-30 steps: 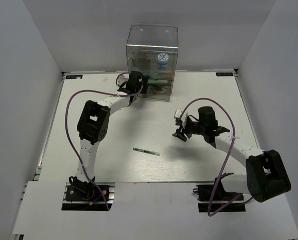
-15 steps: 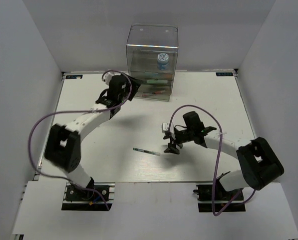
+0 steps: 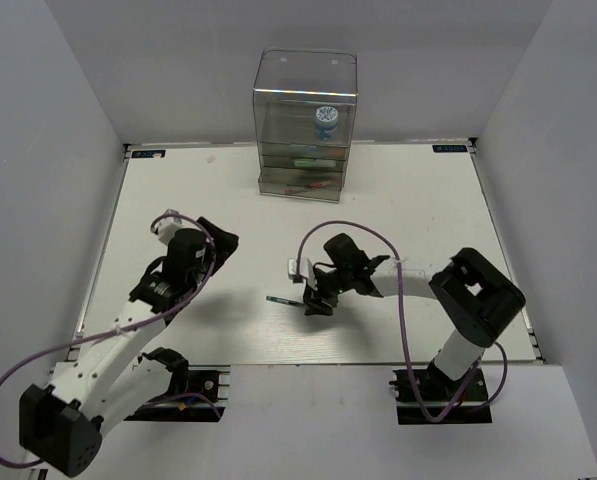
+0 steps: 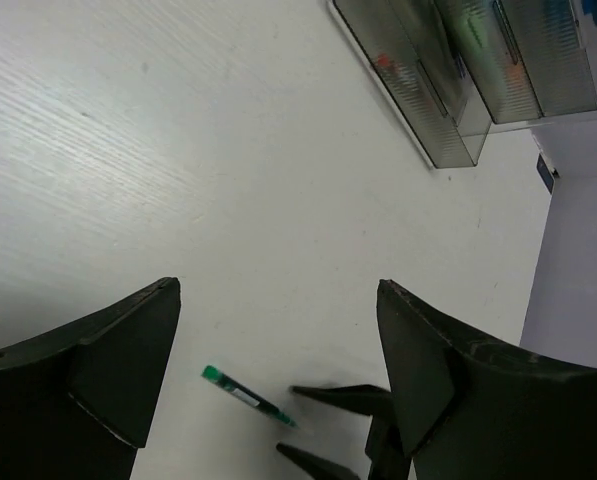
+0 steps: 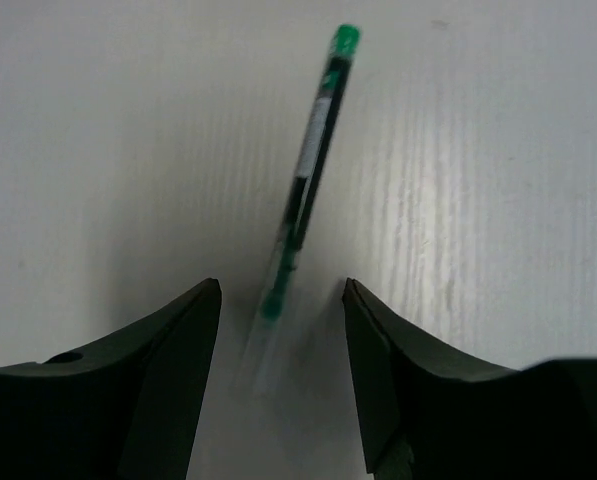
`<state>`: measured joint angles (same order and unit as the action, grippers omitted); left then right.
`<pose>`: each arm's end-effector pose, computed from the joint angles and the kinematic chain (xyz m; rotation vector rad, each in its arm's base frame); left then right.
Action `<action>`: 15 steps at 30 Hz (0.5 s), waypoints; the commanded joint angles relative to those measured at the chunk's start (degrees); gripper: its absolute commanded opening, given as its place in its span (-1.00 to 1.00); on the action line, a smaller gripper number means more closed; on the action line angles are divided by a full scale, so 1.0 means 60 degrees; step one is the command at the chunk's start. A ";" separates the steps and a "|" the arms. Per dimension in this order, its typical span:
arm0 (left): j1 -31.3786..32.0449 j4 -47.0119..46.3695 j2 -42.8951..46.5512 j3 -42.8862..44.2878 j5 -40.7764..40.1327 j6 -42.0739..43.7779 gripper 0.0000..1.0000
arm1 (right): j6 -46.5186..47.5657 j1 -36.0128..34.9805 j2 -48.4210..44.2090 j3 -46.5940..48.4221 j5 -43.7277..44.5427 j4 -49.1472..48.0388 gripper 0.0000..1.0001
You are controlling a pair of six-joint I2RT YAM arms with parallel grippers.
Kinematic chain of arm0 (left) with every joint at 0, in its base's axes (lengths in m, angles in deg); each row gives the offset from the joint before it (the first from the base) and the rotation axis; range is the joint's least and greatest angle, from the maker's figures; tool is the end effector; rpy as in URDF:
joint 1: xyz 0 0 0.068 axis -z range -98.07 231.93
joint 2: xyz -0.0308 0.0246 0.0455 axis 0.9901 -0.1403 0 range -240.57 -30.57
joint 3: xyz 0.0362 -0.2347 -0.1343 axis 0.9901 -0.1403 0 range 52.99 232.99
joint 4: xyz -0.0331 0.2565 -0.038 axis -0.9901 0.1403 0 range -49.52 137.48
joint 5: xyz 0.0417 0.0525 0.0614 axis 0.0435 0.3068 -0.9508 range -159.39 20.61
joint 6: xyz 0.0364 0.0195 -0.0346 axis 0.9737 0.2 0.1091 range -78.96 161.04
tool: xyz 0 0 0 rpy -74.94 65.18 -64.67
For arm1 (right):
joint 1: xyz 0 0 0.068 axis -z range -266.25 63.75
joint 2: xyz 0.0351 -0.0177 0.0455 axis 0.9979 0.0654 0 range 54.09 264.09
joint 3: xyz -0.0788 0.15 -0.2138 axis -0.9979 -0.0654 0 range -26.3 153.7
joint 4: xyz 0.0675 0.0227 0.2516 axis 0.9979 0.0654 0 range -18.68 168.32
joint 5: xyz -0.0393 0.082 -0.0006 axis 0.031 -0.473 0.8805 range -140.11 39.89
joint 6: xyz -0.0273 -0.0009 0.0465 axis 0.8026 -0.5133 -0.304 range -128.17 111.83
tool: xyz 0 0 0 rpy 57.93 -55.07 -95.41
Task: Sort the stationery into containers
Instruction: Grab a piece of stationery with the right arm
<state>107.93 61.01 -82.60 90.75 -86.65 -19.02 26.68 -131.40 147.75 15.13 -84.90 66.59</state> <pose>0.1830 -0.0775 0.2577 -0.8076 2.0437 -0.5382 0.2000 0.2299 0.1439 -1.7213 1.6082 0.8111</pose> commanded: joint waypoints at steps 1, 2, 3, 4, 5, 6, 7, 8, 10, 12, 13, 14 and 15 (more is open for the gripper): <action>0.0032 0.0766 0.1170 -0.0446 -0.0596 -0.0303 0.78 | -0.0696 -0.0224 0.0530 0.1002 0.1051 -0.0457 0.15; 0.0032 0.0854 0.1360 -0.0535 -0.0712 -0.0304 0.78 | -0.0725 -0.0283 0.0633 0.1078 0.1211 -0.0456 0.11; 0.0032 0.1014 0.1609 -0.0536 -0.0713 -0.0304 0.78 | -0.0769 -0.0312 0.0851 0.1122 0.1488 -0.0485 0.05; 0.0032 0.1103 0.1611 -0.0638 -0.0713 -0.0391 0.81 | -0.0755 -0.0356 0.0897 0.1224 0.1708 -0.0486 -0.04; 0.0032 0.1205 0.1727 -0.0639 -0.0814 -0.0392 0.81 | -0.0755 -0.0400 0.0999 0.1283 0.1870 -0.0486 -0.25; 0.0032 0.1293 0.1728 -0.0639 -0.0815 -0.0392 0.81 | -0.0726 -0.0415 0.1073 0.1313 0.1959 -0.0399 -0.36; 0.0032 0.1425 0.1728 -0.0639 -0.0815 -0.0392 0.81 | -0.0696 -0.0459 0.1088 0.1356 0.2047 -0.0340 -0.48; 0.0032 0.1426 0.1728 -0.0726 -0.0902 -0.0479 0.81 | -0.0609 -0.0474 0.1073 0.1313 0.2164 -0.0296 -0.73; 0.0032 0.1426 0.1728 -0.0814 -0.0903 -0.0480 0.81 | -0.0550 -0.0517 0.1059 0.1196 0.2339 -0.0310 -0.93; 0.0032 0.1426 0.1728 -0.0930 -0.0903 -0.0480 0.81 | -0.0535 -0.0459 0.1015 0.1137 0.2603 -0.0339 -1.00; 0.0032 0.1296 0.1728 -0.0932 -0.0903 -0.0480 0.81 | -0.0535 -0.0416 0.1029 0.1152 0.2749 -0.0397 -1.00; 0.0032 0.1149 0.1728 -0.1019 -0.0816 -0.0480 0.81 | -0.0506 -0.0357 0.0971 0.1152 0.2939 -0.0398 -1.00; 0.0032 0.1148 0.1627 -0.1020 -0.0815 -0.0480 0.81 | -0.0477 -0.0313 0.1000 0.1297 0.3028 -0.0398 -1.00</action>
<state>107.93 68.01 -72.57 85.16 -90.74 -21.55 23.46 -133.93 153.55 21.95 -72.35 63.64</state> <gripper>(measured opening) 0.903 0.052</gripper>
